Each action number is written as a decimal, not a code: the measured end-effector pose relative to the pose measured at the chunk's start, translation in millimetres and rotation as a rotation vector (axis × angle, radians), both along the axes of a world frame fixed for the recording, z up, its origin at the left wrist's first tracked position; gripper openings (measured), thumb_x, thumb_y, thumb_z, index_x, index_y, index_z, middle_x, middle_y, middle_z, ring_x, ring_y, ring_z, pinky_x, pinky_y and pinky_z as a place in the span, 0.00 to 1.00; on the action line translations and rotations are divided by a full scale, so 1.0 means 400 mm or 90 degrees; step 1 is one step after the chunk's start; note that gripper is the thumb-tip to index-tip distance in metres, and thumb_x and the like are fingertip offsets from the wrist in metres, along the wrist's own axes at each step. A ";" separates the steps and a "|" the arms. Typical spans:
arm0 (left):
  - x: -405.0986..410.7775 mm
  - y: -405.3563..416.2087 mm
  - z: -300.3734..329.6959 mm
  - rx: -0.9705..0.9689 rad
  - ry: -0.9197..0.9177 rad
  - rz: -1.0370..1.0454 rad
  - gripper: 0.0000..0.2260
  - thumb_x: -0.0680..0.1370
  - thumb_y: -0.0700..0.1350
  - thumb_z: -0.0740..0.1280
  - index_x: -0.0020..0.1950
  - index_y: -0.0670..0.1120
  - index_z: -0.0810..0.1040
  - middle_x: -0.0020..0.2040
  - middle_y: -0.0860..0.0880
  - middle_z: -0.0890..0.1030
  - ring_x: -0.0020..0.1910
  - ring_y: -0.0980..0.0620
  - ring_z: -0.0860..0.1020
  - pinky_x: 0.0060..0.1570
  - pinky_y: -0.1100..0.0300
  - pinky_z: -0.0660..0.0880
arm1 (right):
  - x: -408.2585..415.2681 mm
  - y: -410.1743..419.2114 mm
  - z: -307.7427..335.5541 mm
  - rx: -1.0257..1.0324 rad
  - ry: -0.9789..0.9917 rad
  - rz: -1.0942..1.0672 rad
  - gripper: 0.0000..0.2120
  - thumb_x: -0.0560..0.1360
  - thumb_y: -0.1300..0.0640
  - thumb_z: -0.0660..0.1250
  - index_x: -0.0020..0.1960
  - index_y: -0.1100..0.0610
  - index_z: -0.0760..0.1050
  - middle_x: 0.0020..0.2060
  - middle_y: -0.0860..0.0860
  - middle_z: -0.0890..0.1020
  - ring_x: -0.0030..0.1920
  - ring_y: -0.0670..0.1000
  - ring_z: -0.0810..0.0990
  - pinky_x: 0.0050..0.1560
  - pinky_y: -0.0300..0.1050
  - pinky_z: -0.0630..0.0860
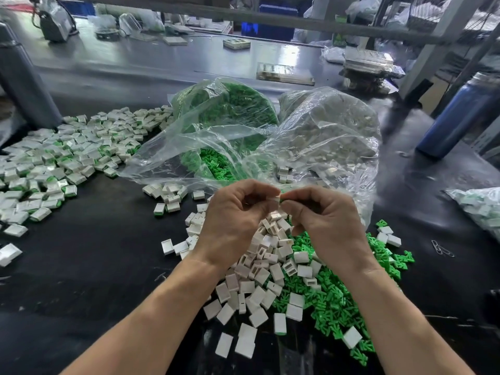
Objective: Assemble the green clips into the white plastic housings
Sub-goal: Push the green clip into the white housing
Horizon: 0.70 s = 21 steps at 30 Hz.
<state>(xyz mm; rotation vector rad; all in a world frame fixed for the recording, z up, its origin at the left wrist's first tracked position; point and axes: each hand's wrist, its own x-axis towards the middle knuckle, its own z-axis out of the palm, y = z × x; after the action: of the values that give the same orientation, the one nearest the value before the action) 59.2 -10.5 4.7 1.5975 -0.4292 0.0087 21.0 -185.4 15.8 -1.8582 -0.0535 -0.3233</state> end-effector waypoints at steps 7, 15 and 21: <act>-0.004 -0.002 0.015 -0.028 0.008 0.003 0.09 0.77 0.34 0.74 0.50 0.48 0.85 0.44 0.53 0.87 0.44 0.56 0.86 0.45 0.65 0.81 | 0.001 0.009 0.001 0.073 -0.006 0.008 0.08 0.76 0.65 0.74 0.50 0.54 0.85 0.36 0.52 0.86 0.34 0.51 0.82 0.36 0.45 0.83; -0.010 -0.002 0.020 -0.061 0.015 -0.002 0.08 0.76 0.34 0.75 0.51 0.46 0.85 0.45 0.51 0.87 0.44 0.55 0.86 0.46 0.65 0.81 | 0.000 0.014 -0.004 0.182 0.012 0.020 0.08 0.72 0.56 0.74 0.49 0.58 0.85 0.36 0.56 0.86 0.33 0.52 0.82 0.35 0.47 0.84; -0.010 -0.003 0.015 -0.059 0.033 0.014 0.09 0.77 0.35 0.74 0.54 0.47 0.85 0.47 0.50 0.87 0.46 0.53 0.86 0.48 0.63 0.82 | 0.001 0.007 -0.007 0.075 -0.022 0.007 0.06 0.76 0.63 0.75 0.48 0.53 0.85 0.35 0.54 0.86 0.33 0.52 0.83 0.35 0.45 0.82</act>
<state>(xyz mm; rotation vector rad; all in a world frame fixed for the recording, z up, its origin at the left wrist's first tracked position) 55.0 -11.8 10.6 1.5080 -0.3666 0.0036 21.5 -182.5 13.0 -1.7353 -0.0670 -0.3447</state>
